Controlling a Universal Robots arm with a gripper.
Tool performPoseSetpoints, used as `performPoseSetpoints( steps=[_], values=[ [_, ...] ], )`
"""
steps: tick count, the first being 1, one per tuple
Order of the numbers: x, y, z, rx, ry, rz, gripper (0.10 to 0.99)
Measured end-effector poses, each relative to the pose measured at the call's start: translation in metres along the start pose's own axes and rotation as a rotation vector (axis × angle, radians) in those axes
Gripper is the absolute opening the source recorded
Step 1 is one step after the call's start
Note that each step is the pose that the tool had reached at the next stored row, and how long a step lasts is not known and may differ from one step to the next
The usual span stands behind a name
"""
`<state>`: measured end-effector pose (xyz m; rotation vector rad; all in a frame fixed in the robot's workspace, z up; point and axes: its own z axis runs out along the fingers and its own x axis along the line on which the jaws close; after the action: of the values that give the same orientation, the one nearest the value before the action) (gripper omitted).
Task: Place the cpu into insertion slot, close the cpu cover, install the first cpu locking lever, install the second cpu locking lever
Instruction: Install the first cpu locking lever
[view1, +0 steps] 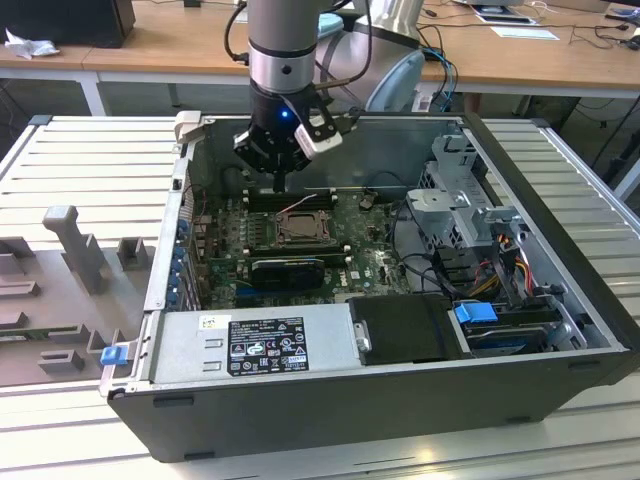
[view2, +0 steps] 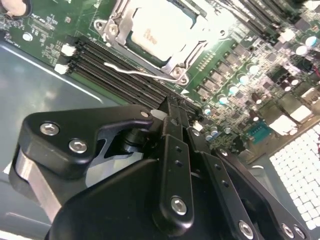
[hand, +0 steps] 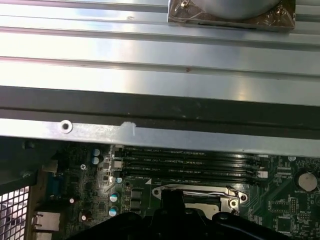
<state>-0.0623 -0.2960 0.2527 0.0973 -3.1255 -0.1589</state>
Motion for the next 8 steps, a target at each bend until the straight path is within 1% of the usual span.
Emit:
performPoseSetpoints(
  steps=[1,2,3,4,8],
  values=[
    [-0.0005,0.0000,0.0001,-0.013,-0.0010,0.000,0.106],
    [-0.0006,0.0000,0.0002,-0.020,-0.0018,0.000,0.106],
    [-0.0006,0.0000,0.0004,-0.022,-0.0145,-0.002,0.106],
    [-0.0026,-0.0004,0.0026,-0.021,-0.0227,-0.003,0.106],
    [-0.0159,-0.0018,0.0125,-0.021,-0.0226,-0.002,0.106]
  ],
)
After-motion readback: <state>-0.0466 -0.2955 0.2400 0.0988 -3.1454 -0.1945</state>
